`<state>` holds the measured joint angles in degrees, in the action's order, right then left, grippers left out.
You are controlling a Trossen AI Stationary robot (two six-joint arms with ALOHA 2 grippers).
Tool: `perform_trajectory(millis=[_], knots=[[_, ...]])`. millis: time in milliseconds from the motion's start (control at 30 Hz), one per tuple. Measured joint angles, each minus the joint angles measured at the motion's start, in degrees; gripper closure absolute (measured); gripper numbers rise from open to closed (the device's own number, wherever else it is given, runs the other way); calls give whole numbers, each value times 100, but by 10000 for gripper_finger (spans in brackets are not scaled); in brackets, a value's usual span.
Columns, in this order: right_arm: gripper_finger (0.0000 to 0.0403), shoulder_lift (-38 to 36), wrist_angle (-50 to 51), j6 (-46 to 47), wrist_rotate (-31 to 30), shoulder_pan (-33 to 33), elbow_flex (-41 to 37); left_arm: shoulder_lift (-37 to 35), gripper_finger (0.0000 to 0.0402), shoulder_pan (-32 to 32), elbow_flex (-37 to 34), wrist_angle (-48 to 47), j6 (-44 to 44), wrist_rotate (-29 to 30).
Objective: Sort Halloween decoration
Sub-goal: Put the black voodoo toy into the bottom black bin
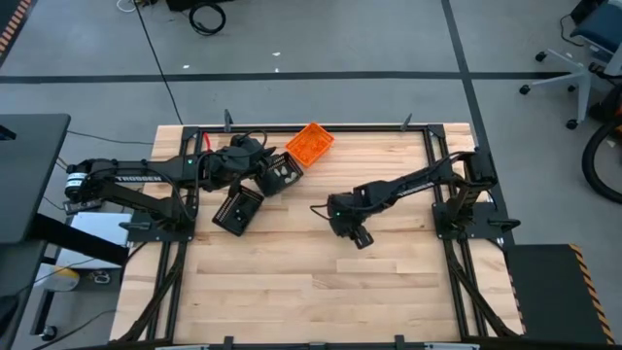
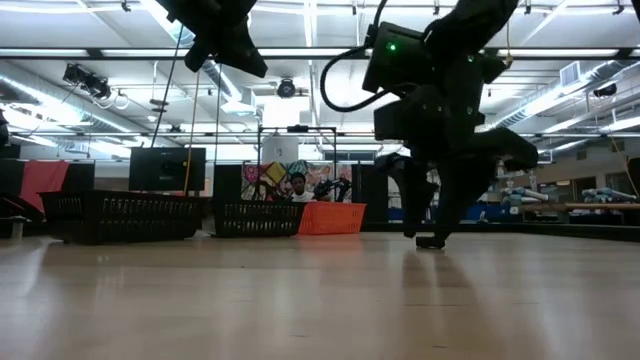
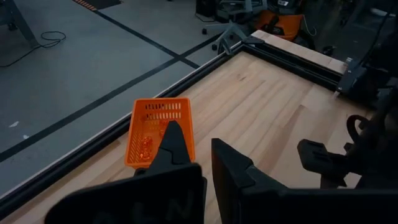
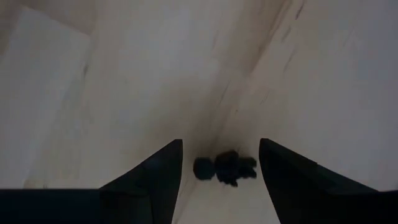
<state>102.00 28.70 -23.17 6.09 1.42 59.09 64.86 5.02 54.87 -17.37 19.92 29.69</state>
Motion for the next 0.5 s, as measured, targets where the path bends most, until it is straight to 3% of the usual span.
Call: perform_trajectory(millis=[267, 500], knots=[[191, -38, -297, 258, -1, -86, -440, 0, 402, 2, 0, 0, 0, 0], [223, -46, -721, 264, 52, -87, -680, 0, 402, 1, 0, 0, 0, 0]])
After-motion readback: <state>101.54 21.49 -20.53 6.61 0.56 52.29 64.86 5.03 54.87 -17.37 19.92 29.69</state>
